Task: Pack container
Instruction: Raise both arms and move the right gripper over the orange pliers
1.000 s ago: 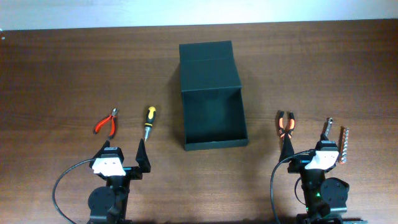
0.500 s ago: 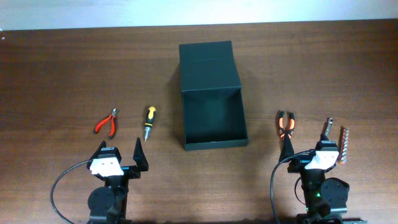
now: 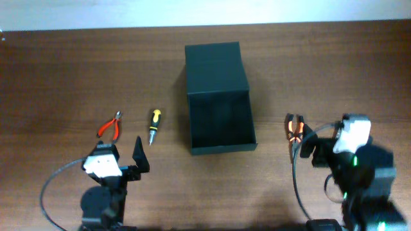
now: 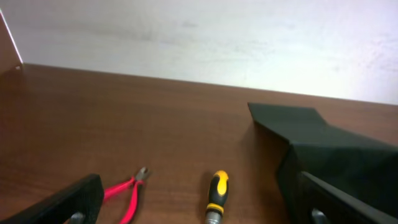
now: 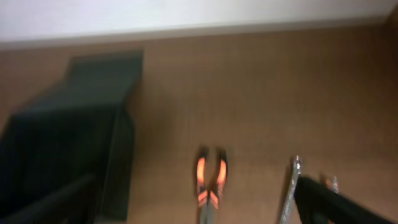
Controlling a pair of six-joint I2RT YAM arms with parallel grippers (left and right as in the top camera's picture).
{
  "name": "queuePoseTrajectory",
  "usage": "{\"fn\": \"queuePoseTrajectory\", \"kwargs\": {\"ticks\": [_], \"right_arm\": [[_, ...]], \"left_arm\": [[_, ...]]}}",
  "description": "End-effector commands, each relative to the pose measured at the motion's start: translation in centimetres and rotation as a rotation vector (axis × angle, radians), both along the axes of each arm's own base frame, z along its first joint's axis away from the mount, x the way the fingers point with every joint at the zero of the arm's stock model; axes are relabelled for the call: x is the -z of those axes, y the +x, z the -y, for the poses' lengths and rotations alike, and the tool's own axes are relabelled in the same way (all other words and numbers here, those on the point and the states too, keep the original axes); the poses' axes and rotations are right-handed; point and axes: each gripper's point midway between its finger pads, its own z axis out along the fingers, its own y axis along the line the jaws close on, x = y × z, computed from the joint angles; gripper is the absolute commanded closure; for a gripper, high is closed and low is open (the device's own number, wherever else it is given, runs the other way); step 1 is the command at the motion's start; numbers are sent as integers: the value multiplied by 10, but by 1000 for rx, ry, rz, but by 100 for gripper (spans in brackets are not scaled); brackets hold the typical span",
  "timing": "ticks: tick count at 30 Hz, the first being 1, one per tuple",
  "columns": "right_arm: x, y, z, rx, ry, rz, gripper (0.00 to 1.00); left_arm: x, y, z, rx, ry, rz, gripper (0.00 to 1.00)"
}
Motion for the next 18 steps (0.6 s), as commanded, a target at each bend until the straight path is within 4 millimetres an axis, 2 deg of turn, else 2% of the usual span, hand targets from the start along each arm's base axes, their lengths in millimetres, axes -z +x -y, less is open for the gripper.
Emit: {"fn": "queuePoseTrajectory", "kwargs": {"ticks": [1, 5, 9, 12, 13, 16, 18], "right_arm": [[-14, 21, -4, -9, 7, -129, 1], [-12, 30, -5, -12, 4, -417, 1], [-3, 30, -5, -11, -1, -581, 1], [8, 34, -4, -8, -11, -622, 1], [12, 36, -4, -8, -12, -637, 1], [23, 43, 1, 11, -33, -667, 1], [32, 47, 7, 32, -40, -685, 1]], "left_arm": [[-32, 15, -2, -15, 7, -102, 1], [-43, 45, 8, 40, 46, -355, 1], [-33, 61, 9, 41, 59, -583, 1], [-11, 72, 10, 43, 65, -709, 1], [6, 73, 10, 43, 68, -773, 1], [34, 70, 10, 44, 75, -892, 1], [44, 68, 10, 44, 77, -939, 1]]}}
